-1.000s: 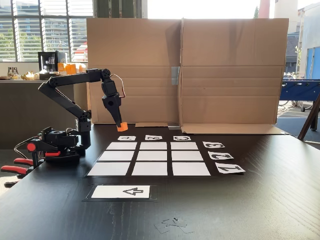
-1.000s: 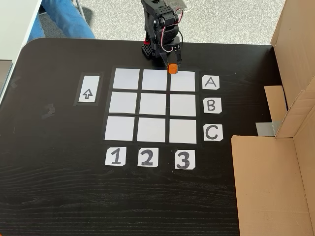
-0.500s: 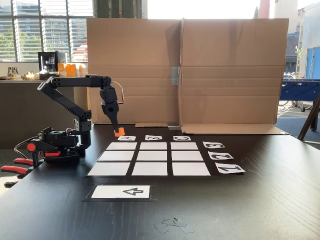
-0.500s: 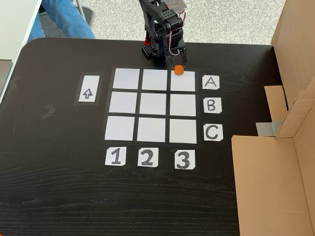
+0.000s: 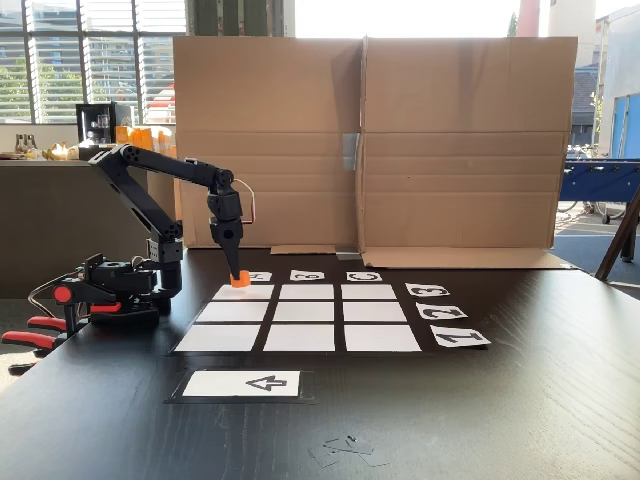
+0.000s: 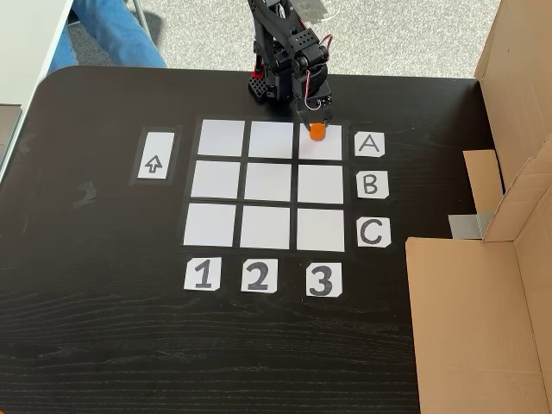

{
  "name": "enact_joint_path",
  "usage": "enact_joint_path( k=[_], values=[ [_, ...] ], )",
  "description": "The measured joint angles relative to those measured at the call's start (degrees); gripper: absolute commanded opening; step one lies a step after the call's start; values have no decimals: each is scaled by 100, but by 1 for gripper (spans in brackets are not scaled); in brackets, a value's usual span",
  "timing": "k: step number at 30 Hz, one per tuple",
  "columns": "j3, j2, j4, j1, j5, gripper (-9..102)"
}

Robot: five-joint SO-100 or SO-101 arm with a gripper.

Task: Pick up the round, orange token and place it in the grid on square A3.

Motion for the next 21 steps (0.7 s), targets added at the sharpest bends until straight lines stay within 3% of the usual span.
enact_joint_path(
  k=[5,15,21],
  values=[
    [35,-308,-422,-97,387,0],
    [571,-334,-694,-53,861,45],
    [712,-70,-817,62,1274,55]
  ],
)
